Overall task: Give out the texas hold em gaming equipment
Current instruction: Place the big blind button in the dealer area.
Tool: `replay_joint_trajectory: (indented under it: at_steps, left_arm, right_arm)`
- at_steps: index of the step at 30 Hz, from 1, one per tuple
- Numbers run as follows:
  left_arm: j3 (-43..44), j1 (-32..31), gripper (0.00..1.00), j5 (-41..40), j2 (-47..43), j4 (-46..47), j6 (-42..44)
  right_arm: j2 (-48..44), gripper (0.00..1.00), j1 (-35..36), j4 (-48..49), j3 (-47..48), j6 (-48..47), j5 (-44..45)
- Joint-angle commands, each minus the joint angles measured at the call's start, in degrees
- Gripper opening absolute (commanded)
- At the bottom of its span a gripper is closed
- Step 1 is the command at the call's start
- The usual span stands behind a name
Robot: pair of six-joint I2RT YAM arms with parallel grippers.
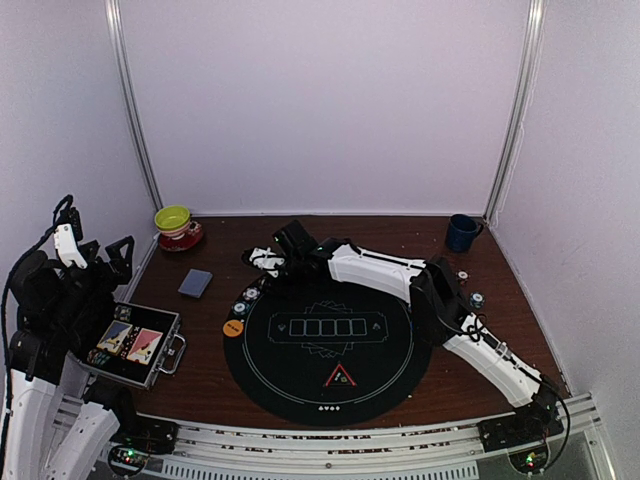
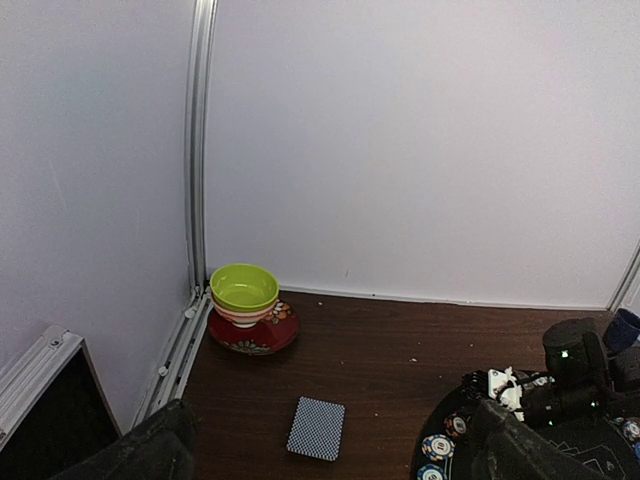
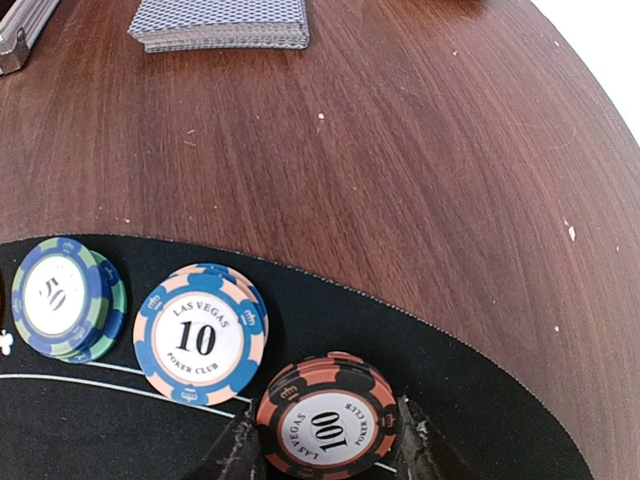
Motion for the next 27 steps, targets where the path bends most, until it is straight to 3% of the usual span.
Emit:
replay_joint_trajectory:
  at_steps: [1,6,15,22,27]
  left_arm:
    - [-0.1,0.5,0.98,-0.3,0.2,1.7,0.2]
    - [-0.1,0.5,0.98,-0.2,0.2,1.7,0.2]
    - [-0.2,0.5,0.98,-0.3,0.1,1.7,0.2]
    - [-0.1,0.5,0.98,0.1,0.2,1.7,0.2]
    - [-0.1,0.5,0.98,0.2,0.2,1.7,0.2]
  right_arm:
    - [1.6,0.48,0.9,-1.8,1.2,-0.9,1.1]
    - [1.6,0.55,1.0,-1.8,1.2,-0.9,1.4]
    - [-1.1,0.58,1.2,-2.8,1.1,-2.0,2.7]
    - [-10.7,0.65,1.1,-4.7,-6.2,-4.2,4.3]
    - [-20.9,0.8,0.5,-6.8,-14.2,-4.2,5.1]
